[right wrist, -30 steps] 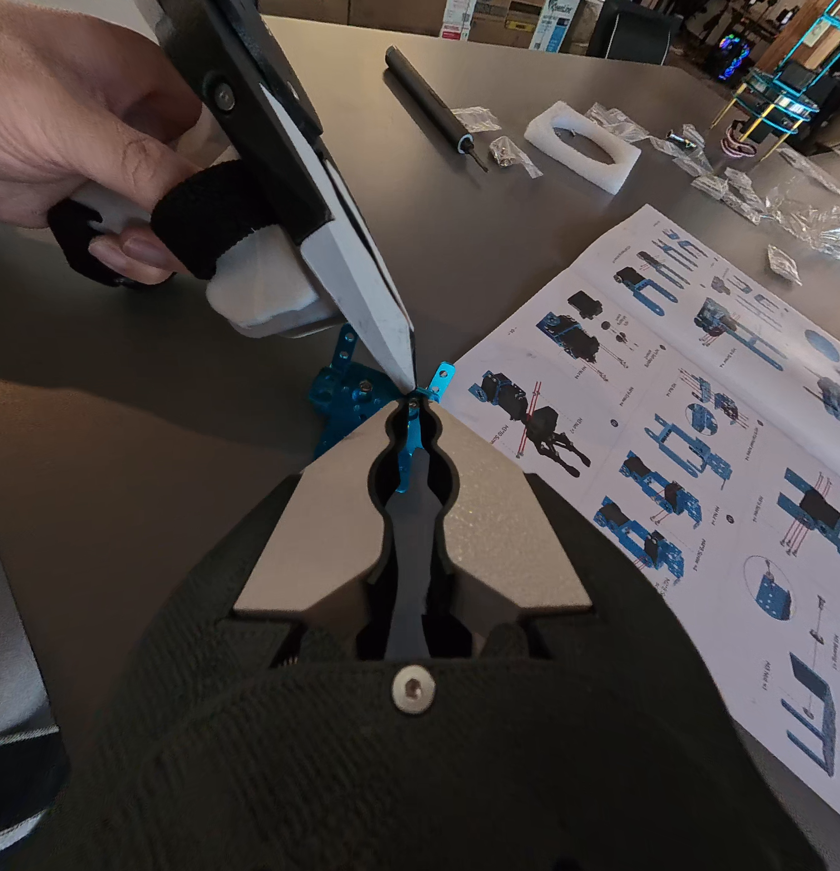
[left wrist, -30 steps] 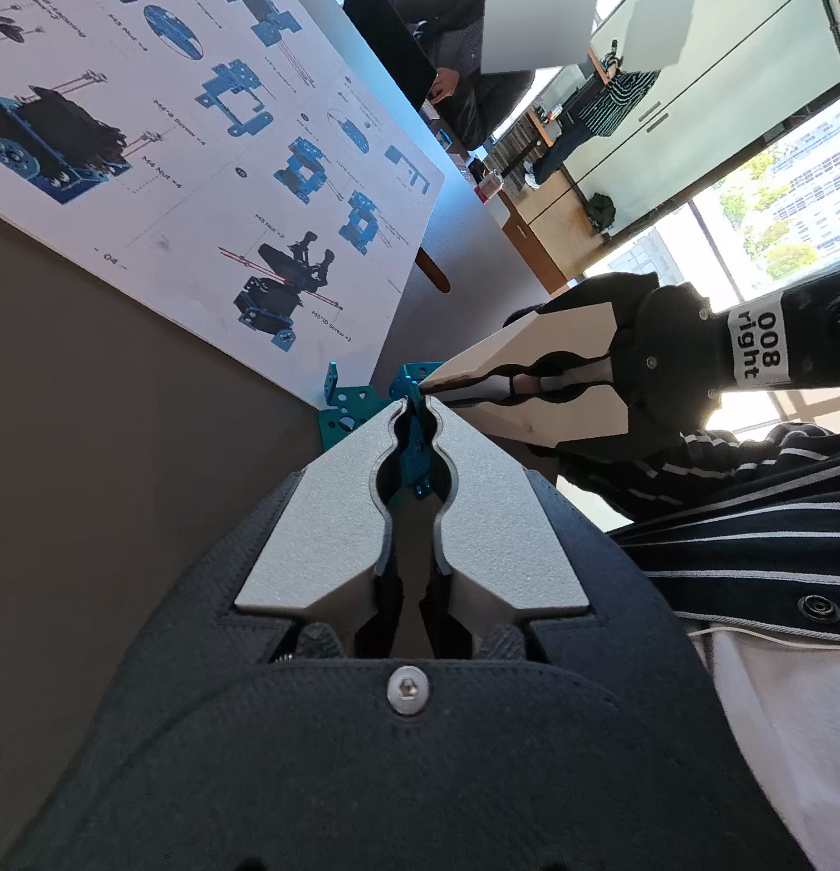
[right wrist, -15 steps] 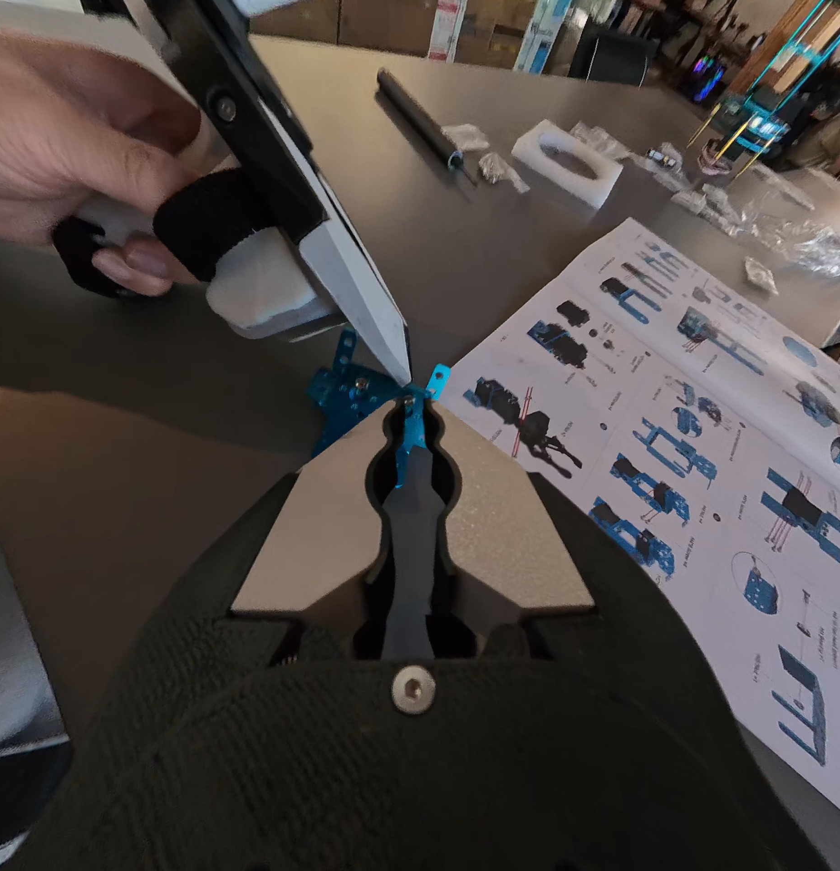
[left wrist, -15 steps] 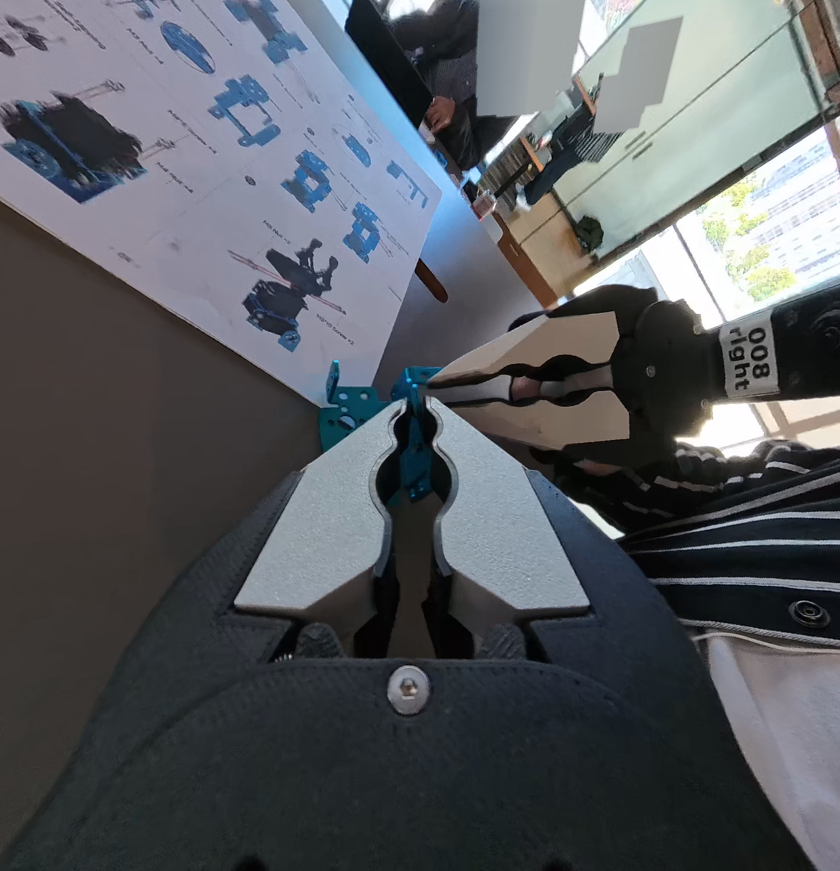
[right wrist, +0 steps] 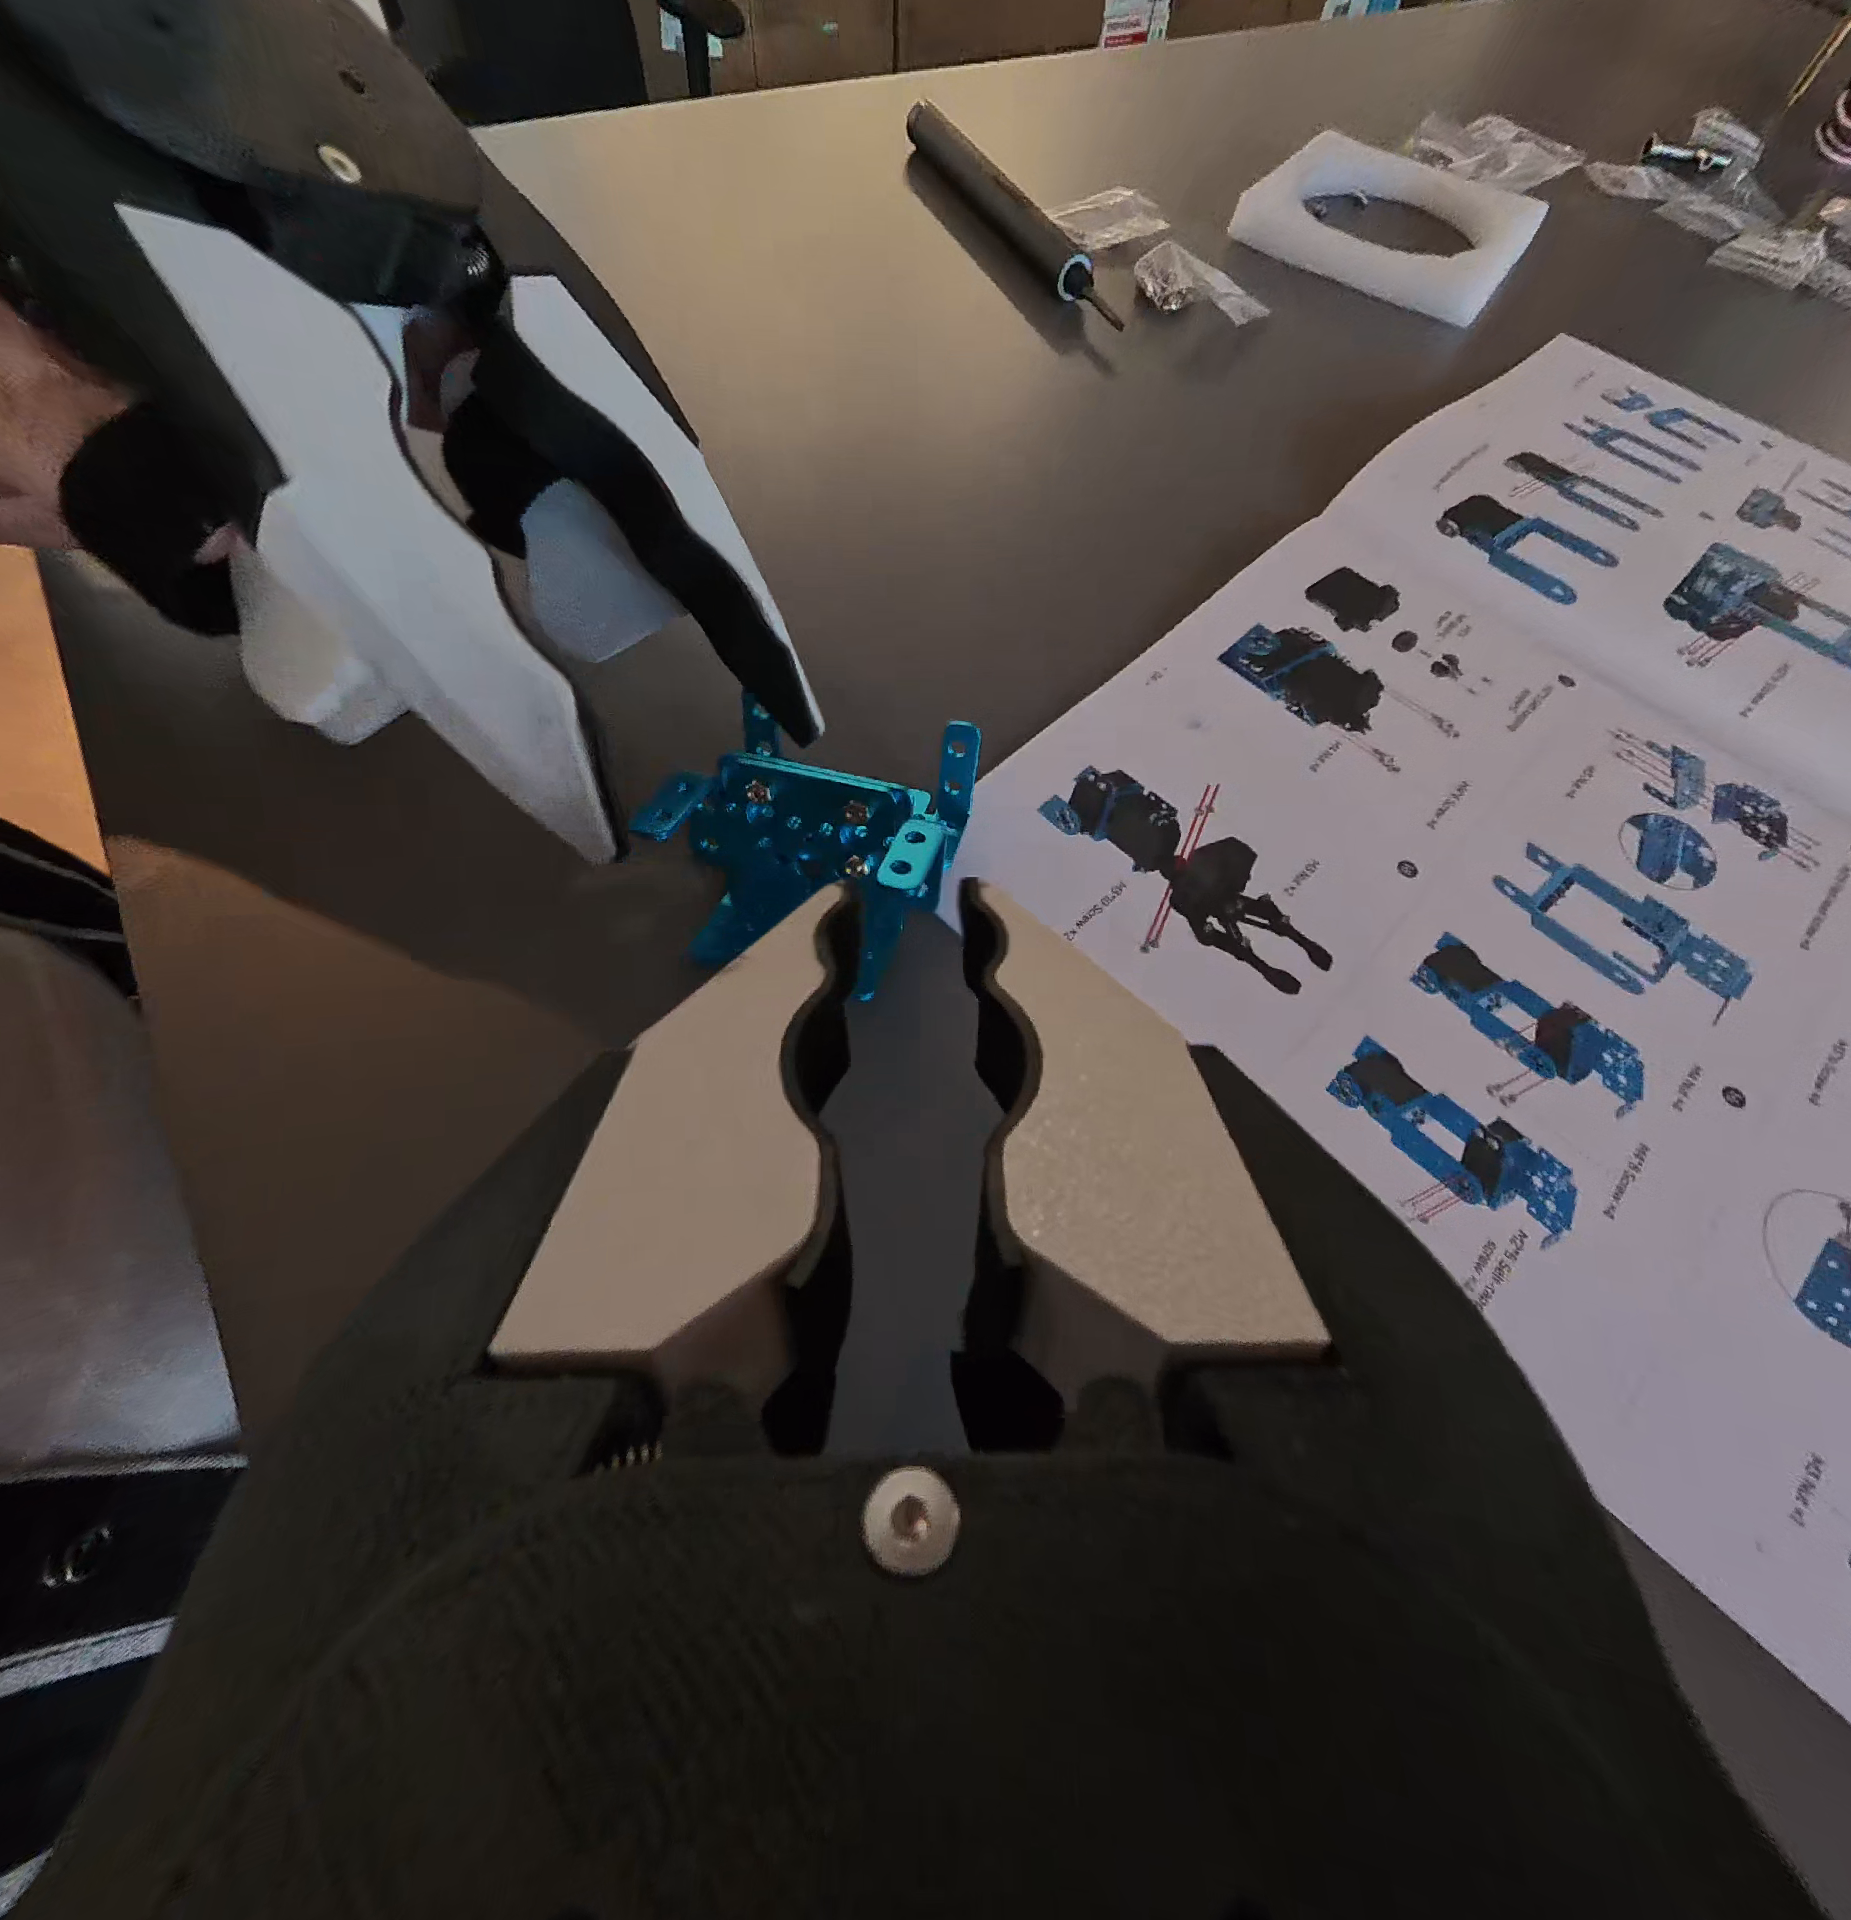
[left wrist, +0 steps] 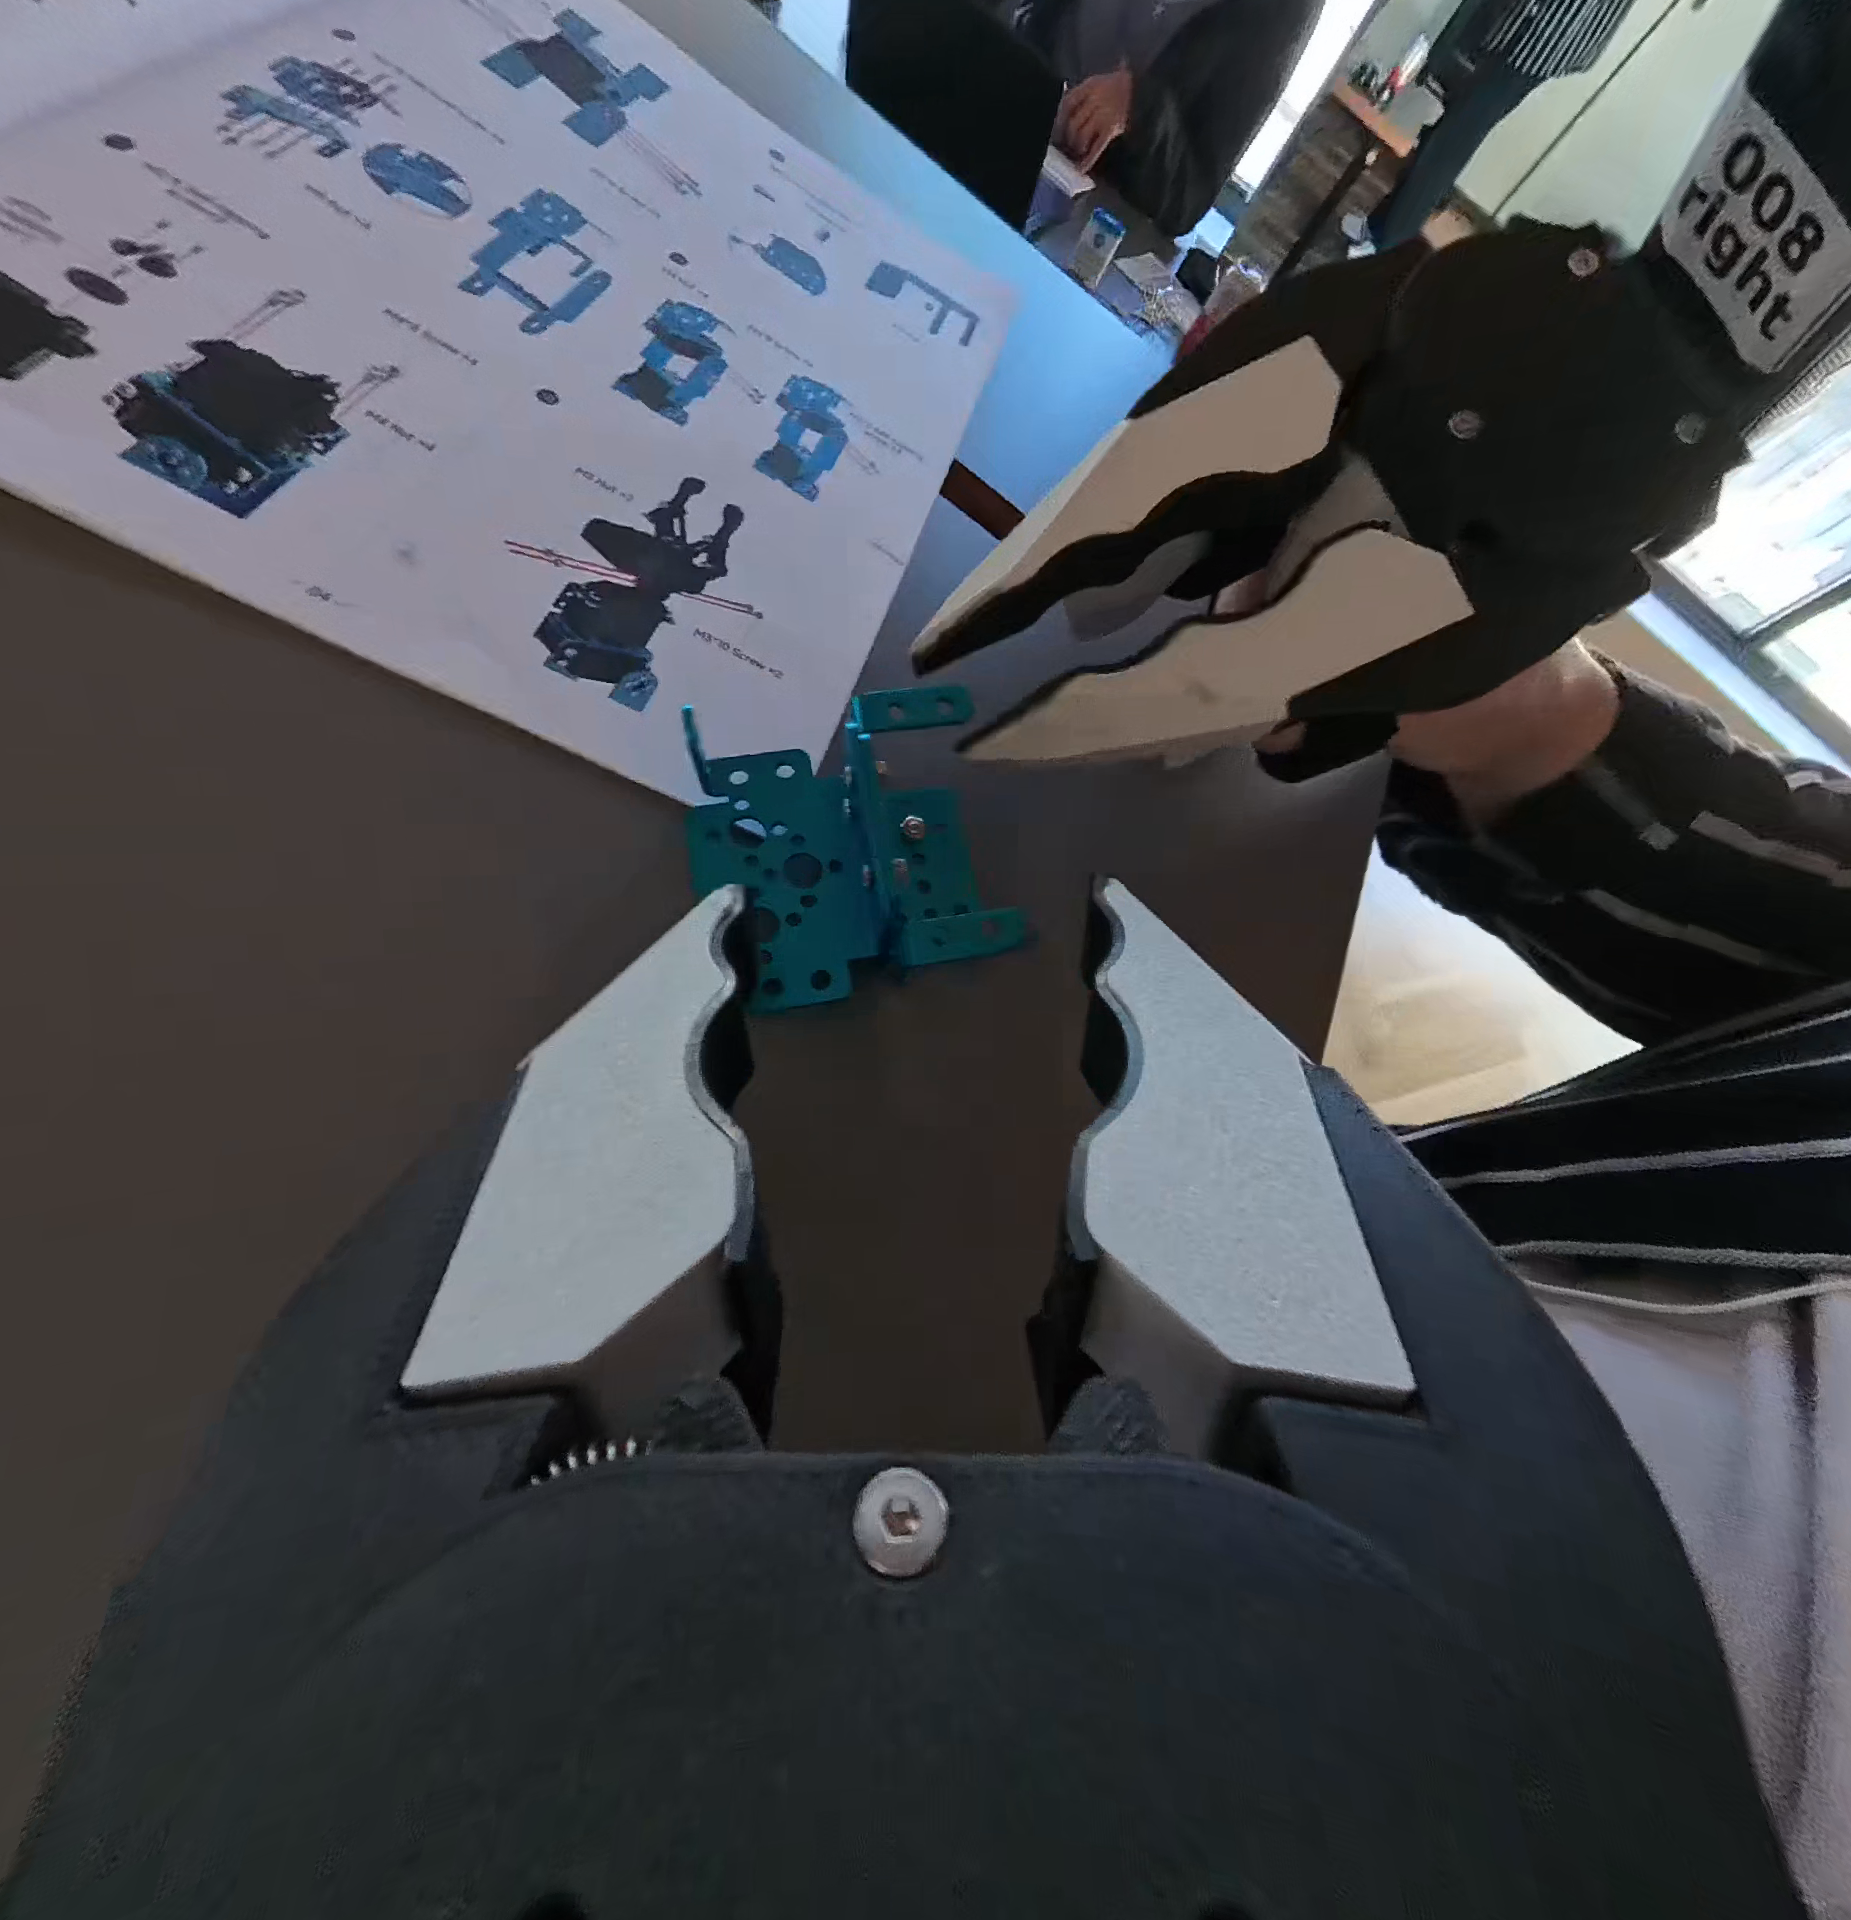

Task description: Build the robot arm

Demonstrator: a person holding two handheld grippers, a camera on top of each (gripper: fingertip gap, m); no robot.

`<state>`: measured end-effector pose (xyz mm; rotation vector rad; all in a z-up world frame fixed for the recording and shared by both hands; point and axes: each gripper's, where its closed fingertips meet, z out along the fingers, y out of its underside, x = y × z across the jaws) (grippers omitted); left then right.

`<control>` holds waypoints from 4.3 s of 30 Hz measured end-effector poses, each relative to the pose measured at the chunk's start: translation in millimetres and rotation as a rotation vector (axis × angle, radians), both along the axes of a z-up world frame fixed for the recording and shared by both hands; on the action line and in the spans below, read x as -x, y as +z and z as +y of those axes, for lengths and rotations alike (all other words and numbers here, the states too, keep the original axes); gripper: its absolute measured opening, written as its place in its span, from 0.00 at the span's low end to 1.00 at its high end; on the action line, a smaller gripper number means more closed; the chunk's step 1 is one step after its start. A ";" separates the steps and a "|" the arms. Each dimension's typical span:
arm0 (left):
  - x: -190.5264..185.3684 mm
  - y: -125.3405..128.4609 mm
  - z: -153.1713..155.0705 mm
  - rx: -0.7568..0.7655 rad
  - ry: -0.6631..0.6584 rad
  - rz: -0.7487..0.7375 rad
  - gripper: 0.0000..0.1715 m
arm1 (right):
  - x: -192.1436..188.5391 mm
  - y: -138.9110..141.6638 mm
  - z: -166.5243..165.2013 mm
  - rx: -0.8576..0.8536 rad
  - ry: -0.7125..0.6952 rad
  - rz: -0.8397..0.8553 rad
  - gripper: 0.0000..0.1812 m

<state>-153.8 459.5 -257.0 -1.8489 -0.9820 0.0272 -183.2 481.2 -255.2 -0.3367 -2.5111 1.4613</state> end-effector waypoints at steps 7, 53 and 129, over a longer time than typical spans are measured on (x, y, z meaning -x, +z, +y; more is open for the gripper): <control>-2.3 -12.8 2.0 0.154 -0.018 0.025 0.23 | 1.4 0.0 -8.9 -0.009 -0.027 0.011 0.04; -10.2 -7.4 -260.4 -0.157 -0.415 -0.306 0.18 | -31.3 13.0 -223.5 0.368 -0.153 -1.344 0.08; -93.9 95.0 -463.1 -0.202 0.206 0.471 0.35 | 13.4 119.3 -240.7 0.165 -0.276 0.251 0.17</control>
